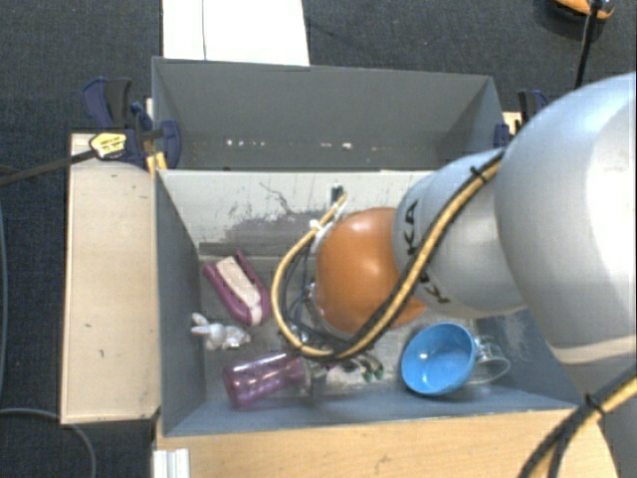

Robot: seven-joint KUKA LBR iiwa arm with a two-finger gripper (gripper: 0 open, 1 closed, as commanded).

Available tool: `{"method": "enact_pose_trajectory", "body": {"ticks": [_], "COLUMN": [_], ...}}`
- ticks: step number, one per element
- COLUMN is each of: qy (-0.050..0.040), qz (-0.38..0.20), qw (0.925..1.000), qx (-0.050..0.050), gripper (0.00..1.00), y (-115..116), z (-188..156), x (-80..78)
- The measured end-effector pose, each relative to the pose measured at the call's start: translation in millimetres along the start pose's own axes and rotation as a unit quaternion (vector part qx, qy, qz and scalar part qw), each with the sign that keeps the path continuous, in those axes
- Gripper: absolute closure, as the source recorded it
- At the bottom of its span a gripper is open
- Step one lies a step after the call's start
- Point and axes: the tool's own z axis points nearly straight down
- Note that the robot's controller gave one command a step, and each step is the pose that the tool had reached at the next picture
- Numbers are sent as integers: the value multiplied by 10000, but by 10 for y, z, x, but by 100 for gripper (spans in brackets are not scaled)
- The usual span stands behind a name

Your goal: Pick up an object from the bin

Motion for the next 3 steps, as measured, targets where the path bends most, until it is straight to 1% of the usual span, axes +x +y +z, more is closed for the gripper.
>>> {"method": "enact_pose_trajectory", "body": {"ticks": [3], "qy": [9], "qz": [44], "qw": [10000], "qx": [-5], "gripper": [100], "y": [3], "z": [4], "x": [5]}}
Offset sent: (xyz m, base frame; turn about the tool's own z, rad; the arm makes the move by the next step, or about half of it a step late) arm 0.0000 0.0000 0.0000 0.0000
